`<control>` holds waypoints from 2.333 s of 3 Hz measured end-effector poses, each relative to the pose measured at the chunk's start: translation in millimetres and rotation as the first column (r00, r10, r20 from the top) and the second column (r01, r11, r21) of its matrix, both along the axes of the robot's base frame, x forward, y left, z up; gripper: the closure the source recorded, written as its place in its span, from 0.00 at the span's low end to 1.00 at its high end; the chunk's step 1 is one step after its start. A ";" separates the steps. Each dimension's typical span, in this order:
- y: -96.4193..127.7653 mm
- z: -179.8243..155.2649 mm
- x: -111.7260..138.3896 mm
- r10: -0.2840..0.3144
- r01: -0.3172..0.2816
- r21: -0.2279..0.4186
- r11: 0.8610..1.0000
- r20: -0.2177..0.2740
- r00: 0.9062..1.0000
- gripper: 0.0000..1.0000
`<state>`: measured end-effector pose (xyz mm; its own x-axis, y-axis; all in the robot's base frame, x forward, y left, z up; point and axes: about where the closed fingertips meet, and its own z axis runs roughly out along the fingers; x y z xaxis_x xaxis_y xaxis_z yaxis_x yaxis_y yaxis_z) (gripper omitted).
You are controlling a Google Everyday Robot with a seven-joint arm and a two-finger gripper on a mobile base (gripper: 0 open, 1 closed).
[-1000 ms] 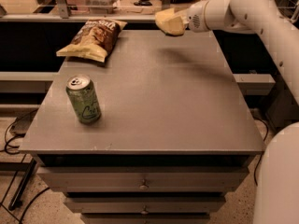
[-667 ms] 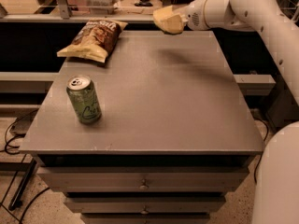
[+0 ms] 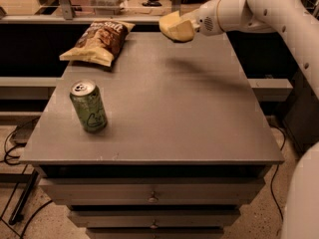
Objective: Move sponge near green can
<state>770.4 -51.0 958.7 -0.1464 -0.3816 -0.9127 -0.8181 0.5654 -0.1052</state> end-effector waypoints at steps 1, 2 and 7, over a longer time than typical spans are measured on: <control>28.8 -12.2 -44.2 0.113 -0.114 -0.026 0.993 -0.016 0.993 1.00; 66.0 -43.6 -99.4 0.242 -0.245 -0.030 0.969 -0.078 0.967 1.00; 120.0 -119.0 -203.5 0.362 -0.336 0.135 0.932 -0.306 0.881 0.14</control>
Offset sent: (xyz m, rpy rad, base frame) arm -0.1408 0.0844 -0.0620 -0.0633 0.1028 0.3359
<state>566.9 69.0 839.7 -0.3057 -0.3941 -0.8668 -0.9455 0.2330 0.2275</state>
